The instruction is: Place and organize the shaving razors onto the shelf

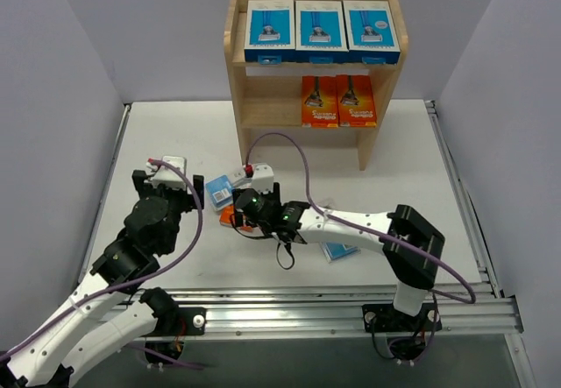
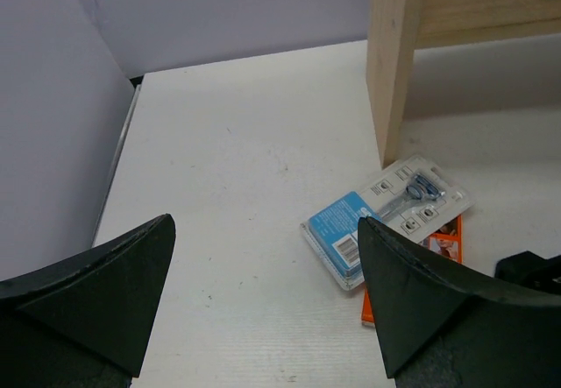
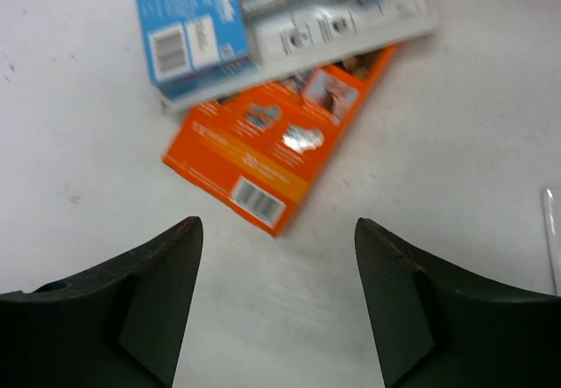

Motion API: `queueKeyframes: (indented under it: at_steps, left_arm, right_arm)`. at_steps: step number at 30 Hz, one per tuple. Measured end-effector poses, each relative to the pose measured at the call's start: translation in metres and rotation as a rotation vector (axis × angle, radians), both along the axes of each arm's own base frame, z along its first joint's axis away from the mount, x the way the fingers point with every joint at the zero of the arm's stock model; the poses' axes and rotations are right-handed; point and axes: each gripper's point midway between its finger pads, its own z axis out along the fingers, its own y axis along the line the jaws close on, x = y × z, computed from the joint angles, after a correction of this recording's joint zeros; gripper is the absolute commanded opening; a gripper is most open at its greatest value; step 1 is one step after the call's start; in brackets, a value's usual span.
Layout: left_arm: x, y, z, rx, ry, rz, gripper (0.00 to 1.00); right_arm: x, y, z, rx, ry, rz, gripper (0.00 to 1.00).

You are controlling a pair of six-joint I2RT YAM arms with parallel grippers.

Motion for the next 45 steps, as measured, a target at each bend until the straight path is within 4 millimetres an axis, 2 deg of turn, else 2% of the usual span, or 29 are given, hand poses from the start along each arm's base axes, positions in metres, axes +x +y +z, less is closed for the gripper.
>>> queueKeyframes:
  at_steps: [2,4,7,10,14,20,26,32,34,38,42,45]
  left_arm:
    - [-0.005,0.012,0.01,-0.026,-0.033,0.039,0.94]
    - [-0.011,0.023,0.021,-0.063,-0.077,0.074,0.94]
    - [-0.019,0.037,0.035,-0.117,-0.139,0.111,0.94]
    - [-0.021,0.041,0.04,-0.143,-0.166,0.124,0.94]
    - [-0.019,0.039,0.037,-0.134,-0.156,0.124,0.94]
    - [-0.017,0.035,0.034,-0.125,-0.145,0.111,0.94]
    - [-0.016,0.031,0.034,-0.124,-0.143,0.09,0.94]
    - [-0.015,0.028,0.033,-0.123,-0.14,0.077,0.94]
    - [-0.015,0.027,0.033,-0.122,-0.139,0.071,0.94]
    - [-0.014,0.025,0.032,-0.121,-0.135,0.063,0.94]
    - [-0.014,0.024,0.031,-0.119,-0.131,0.06,0.94]
    - [-0.013,0.023,0.03,-0.118,-0.127,0.059,0.94]
  right_arm:
    - [0.012,0.022,0.007,0.006,-0.021,0.011,0.71]
    - [0.024,0.044,0.004,-0.006,-0.033,0.025,0.75]
    - [0.035,0.066,-0.015,-0.054,-0.028,0.044,0.81]
    - [0.04,0.079,-0.039,-0.12,-0.011,0.063,0.81]
    - [0.041,0.086,-0.064,-0.185,0.006,0.076,0.81]
    - [0.049,0.089,-0.064,-0.236,-0.016,0.047,0.79]
    - [0.054,0.08,-0.069,-0.335,-0.056,-0.008,0.71]
    - [0.044,0.055,-0.076,-0.432,-0.095,-0.064,0.63]
    - [0.036,0.039,-0.077,-0.447,-0.1,-0.081,0.63]
    - [0.014,-0.012,-0.078,-0.479,-0.072,-0.127,0.63]
    - [-0.014,-0.08,-0.077,-0.506,-0.02,-0.182,0.62]
    - [-0.029,-0.109,-0.069,-0.481,0.004,-0.208,0.63]
